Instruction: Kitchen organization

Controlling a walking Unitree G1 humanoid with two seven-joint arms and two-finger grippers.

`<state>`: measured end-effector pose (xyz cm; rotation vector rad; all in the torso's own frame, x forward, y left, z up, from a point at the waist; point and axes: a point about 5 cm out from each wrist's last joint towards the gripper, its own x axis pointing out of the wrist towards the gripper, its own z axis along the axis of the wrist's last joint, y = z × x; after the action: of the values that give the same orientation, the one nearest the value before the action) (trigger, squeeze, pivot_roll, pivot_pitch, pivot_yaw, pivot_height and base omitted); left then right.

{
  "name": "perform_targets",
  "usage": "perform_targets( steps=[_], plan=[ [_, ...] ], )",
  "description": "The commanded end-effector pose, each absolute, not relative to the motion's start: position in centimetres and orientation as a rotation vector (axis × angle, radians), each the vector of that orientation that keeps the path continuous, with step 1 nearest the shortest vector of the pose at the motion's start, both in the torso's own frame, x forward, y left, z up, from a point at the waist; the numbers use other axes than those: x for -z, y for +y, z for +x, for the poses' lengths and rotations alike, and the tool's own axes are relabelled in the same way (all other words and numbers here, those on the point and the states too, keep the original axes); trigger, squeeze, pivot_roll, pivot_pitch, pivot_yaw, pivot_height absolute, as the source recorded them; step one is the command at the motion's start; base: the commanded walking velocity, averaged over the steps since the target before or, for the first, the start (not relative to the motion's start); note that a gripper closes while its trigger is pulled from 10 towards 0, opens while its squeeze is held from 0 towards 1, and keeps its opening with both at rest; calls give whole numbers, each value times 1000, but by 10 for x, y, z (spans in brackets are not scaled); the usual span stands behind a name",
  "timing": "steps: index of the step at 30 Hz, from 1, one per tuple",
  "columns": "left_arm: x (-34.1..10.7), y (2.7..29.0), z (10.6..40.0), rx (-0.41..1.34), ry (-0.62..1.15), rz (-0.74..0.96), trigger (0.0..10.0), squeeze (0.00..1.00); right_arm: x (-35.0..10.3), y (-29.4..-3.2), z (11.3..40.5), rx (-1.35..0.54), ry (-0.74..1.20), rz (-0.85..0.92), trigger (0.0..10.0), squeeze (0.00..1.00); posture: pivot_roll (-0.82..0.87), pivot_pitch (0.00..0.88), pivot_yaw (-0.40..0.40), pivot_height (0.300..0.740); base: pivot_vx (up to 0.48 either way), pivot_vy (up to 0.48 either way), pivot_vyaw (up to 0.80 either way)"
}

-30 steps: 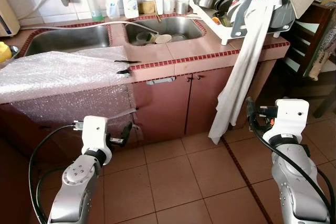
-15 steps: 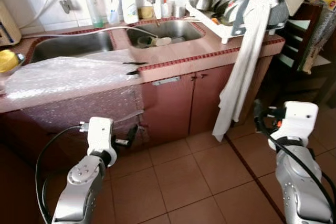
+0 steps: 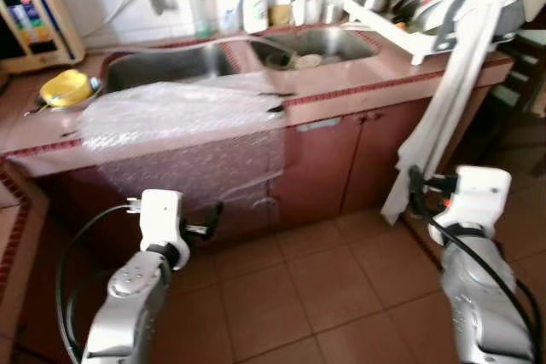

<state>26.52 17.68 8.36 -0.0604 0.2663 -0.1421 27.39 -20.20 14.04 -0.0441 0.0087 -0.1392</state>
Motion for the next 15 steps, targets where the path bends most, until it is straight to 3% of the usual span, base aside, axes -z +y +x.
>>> perform_targets(
  steps=[1,9,15],
  plan=[
    [-86,175,268,138,261,-66,10000,0,-143,-210,275,166,0,-52,10000,0,-5,0,39,740,0,292,0],
    [-99,172,275,135,181,-133,10000,0,-140,-207,276,156,4,-58,10000,0,-1,0,36,740,0,0,0],
    [-102,174,275,113,160,-63,10000,0,-142,-202,278,140,-2,-64,10000,0,2,0,38,740,0,0,754]
  ],
)
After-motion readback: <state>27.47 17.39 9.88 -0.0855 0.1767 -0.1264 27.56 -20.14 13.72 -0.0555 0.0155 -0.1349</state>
